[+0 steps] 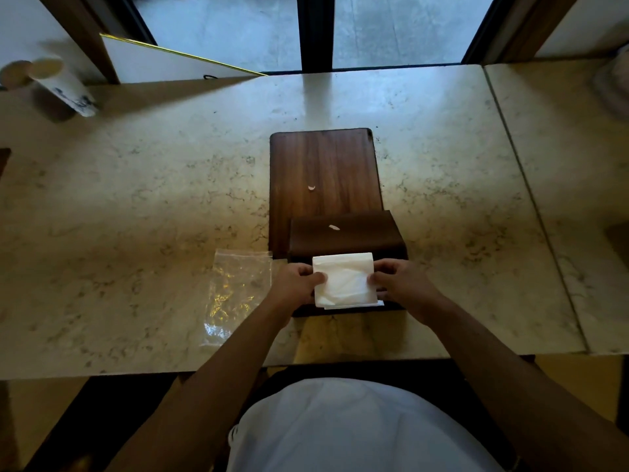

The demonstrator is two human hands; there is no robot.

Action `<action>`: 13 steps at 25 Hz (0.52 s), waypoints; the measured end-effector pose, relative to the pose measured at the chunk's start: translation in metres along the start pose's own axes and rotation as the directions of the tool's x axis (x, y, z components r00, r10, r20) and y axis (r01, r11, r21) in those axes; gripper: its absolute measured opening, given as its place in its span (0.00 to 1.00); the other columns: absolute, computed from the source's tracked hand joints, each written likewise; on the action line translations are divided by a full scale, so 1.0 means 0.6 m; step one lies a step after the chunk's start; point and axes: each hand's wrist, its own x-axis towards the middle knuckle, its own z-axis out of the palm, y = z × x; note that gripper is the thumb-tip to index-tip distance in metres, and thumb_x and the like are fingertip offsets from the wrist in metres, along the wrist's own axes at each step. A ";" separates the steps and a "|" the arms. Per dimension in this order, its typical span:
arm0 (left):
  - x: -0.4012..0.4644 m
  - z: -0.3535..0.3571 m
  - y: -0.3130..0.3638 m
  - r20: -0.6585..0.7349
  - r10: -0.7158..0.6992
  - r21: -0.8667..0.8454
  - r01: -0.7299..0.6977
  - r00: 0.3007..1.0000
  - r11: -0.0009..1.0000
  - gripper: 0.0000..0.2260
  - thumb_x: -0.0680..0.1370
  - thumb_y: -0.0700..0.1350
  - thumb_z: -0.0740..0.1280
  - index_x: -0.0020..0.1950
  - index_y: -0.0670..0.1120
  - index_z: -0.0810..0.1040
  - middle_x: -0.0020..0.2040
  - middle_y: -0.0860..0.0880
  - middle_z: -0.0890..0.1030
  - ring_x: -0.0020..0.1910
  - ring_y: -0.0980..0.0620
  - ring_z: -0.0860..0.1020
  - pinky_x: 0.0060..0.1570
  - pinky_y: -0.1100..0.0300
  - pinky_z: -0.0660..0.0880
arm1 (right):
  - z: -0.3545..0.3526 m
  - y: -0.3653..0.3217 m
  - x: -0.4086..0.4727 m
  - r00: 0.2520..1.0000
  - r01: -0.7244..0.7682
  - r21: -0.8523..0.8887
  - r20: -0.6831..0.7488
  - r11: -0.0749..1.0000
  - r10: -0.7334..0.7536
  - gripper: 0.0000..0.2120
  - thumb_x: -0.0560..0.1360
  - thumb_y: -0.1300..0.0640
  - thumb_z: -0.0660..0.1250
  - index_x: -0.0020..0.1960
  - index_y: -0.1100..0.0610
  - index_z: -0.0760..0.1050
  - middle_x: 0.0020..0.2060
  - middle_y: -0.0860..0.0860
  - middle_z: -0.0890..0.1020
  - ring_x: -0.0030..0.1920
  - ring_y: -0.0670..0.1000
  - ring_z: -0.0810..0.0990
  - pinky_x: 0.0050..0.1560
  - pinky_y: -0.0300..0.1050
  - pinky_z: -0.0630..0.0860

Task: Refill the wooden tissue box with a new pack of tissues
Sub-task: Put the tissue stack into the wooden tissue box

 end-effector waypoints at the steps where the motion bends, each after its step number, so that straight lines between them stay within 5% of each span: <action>1: 0.005 0.005 -0.001 -0.034 0.013 0.042 -0.011 0.999 0.999 0.03 0.78 0.40 0.71 0.51 0.43 0.83 0.54 0.41 0.85 0.49 0.46 0.85 0.52 0.44 0.83 | 0.001 0.003 0.004 1.000 -0.007 -0.022 -0.023 1.000 0.007 0.09 0.76 0.65 0.68 0.53 0.56 0.82 0.51 0.55 0.85 0.50 0.54 0.85 0.44 0.46 0.84; 3: 0.015 0.013 -0.006 -0.091 0.056 0.153 -0.042 0.994 0.987 0.07 0.78 0.40 0.70 0.54 0.41 0.84 0.52 0.43 0.86 0.48 0.46 0.85 0.54 0.44 0.82 | 0.004 0.011 0.014 0.997 -0.022 -0.104 -0.075 0.994 0.014 0.09 0.76 0.64 0.68 0.56 0.58 0.81 0.51 0.54 0.84 0.50 0.55 0.84 0.45 0.50 0.85; 6: 0.025 0.022 -0.009 -0.131 0.163 0.343 -0.109 0.978 0.933 0.08 0.77 0.42 0.70 0.53 0.41 0.85 0.49 0.44 0.86 0.47 0.47 0.84 0.53 0.46 0.81 | 0.010 0.019 0.026 0.988 -0.016 -0.249 -0.154 0.968 -0.023 0.10 0.76 0.61 0.69 0.58 0.58 0.81 0.50 0.54 0.84 0.46 0.53 0.84 0.33 0.42 0.80; 10: 0.034 0.036 -0.015 -0.105 0.222 0.532 -0.133 0.969 0.836 0.08 0.79 0.44 0.67 0.47 0.41 0.84 0.45 0.42 0.85 0.43 0.46 0.83 0.45 0.52 0.79 | 0.010 0.029 0.039 0.973 -0.041 -0.351 -0.227 0.936 -0.042 0.10 0.75 0.61 0.71 0.57 0.58 0.82 0.43 0.48 0.82 0.44 0.51 0.83 0.43 0.53 0.85; 13: 0.041 0.044 -0.020 -0.125 0.197 0.565 -0.093 0.972 0.820 0.10 0.79 0.43 0.66 0.46 0.39 0.84 0.42 0.43 0.84 0.40 0.47 0.81 0.37 0.59 0.72 | 0.008 0.033 0.045 0.967 -0.056 -0.399 -0.249 0.915 -0.050 0.11 0.74 0.61 0.71 0.57 0.59 0.81 0.44 0.51 0.82 0.43 0.53 0.84 0.41 0.56 0.85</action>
